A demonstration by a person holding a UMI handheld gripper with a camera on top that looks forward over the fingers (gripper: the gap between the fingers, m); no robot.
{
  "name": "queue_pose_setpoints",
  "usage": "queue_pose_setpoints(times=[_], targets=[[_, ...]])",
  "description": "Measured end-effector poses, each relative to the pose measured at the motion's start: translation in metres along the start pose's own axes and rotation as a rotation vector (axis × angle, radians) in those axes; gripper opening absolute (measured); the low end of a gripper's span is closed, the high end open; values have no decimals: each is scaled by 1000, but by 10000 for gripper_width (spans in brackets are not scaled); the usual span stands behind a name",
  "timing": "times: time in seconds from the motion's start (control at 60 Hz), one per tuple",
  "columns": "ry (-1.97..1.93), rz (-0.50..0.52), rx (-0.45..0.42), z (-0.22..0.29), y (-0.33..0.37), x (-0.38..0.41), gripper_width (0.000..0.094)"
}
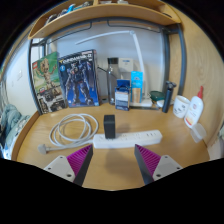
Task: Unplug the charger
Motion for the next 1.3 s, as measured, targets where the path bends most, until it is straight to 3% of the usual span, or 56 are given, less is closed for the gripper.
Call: queue_pose_setpoints(times=[0.183, 0.3, 0.433, 0.467, 0.483, 0.5, 0.633, 0.683, 0.8, 0.867, 0.967, 1.083, 1.167, 1.3], targets=[[20, 40, -47, 31, -63, 9, 762], [67, 30, -36, 38, -93, 9, 223], [16, 58, -28, 43, -96, 5, 160], [-6, 69, -31, 43, -96, 4, 160], [-4, 72, -30, 43, -98, 2, 207], [1, 77, -22, 44, -97, 2, 141], [-53, 90, 49, 55, -96, 1, 108], [-91, 84, -34, 89, -85, -5, 105], [-114, -3, -373, 230, -11, -40, 102], [-80, -75, -407, 268, 11, -70, 102], [-101, -137, -329, 273, 27, -117, 101], [-70, -254, -84, 229, 9, -178, 101], [-38, -251, 83, 162, 2, -200, 101], [-75, -248, 282, 113, -20, -231, 102]])
Point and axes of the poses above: the point between the fingertips, and its own axes, seen from behind it with the camera up: x to the left, z up, y backward, against the way the camera looks, the point moved 10 cm from there along y, backward, against the way the camera looks, and after that the axes turned 2 degrees about x, right-handed, at the moved point
